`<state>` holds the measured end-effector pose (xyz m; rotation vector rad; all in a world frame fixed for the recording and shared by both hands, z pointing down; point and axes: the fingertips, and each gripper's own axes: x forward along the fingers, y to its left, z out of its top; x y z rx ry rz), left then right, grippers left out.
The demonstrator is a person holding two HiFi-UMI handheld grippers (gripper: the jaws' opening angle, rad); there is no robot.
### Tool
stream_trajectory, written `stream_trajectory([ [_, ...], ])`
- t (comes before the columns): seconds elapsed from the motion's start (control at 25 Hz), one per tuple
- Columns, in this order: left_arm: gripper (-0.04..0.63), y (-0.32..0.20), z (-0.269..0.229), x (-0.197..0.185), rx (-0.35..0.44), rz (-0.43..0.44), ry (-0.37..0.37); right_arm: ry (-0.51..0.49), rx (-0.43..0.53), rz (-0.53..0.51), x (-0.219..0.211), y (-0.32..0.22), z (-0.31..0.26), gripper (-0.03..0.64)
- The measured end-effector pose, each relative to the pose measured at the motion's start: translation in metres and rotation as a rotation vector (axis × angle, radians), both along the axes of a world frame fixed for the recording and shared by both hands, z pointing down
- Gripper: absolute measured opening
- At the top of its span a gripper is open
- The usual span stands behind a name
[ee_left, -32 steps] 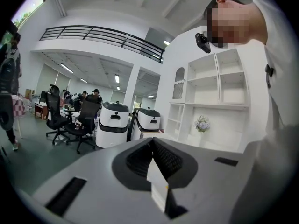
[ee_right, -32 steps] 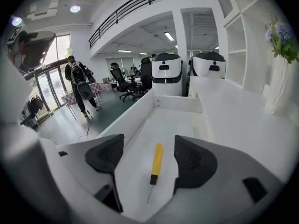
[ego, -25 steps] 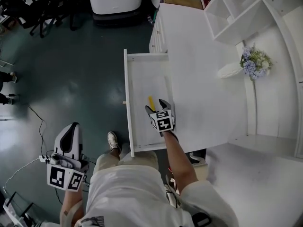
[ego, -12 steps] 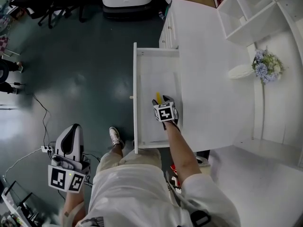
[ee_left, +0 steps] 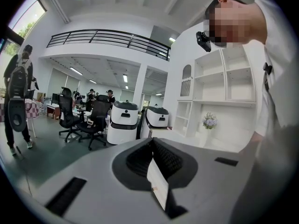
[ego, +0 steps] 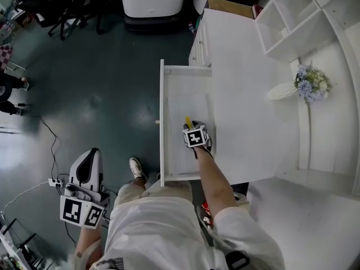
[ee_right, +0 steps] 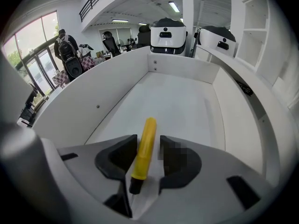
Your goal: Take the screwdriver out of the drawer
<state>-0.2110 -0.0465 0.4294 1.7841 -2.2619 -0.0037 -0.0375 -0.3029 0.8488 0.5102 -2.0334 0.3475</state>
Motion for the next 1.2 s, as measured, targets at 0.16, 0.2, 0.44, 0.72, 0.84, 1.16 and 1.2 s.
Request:
stream_trajectory([
  [0.16,0.015,-0.005,0.001,-0.001,0.003,0.014,0.005,0.020,-0.028,0.001,0.000,0.001,0.000,0.103],
  [0.2,0.015,-0.006,0.001,-0.001,0.004,0.019,0.007,0.026,-0.036,0.007,0.000,0.001,-0.001,0.089],
  [0.44,0.015,-0.017,0.004,-0.004,0.024,0.067,0.028,0.001,-0.200,0.182,0.002,-0.005,-0.008,0.084],
  [0.72,0.015,-0.044,-0.003,0.002,0.085,0.207,0.066,-0.027,-0.156,0.212,0.018,0.007,-0.047,0.086],
  [0.84,0.015,-0.052,-0.013,-0.001,0.113,0.269,0.058,-0.066,-0.163,0.285,0.029,0.017,-0.064,0.086],
  [1.16,0.015,-0.065,-0.027,-0.026,0.161,0.359,0.040,-0.159,-0.072,0.428,0.054,0.021,-0.115,0.087],
  [1.2,0.015,-0.067,-0.030,-0.028,0.169,0.368,0.036,-0.180,-0.057,0.442,0.055,0.019,-0.125,0.087],
])
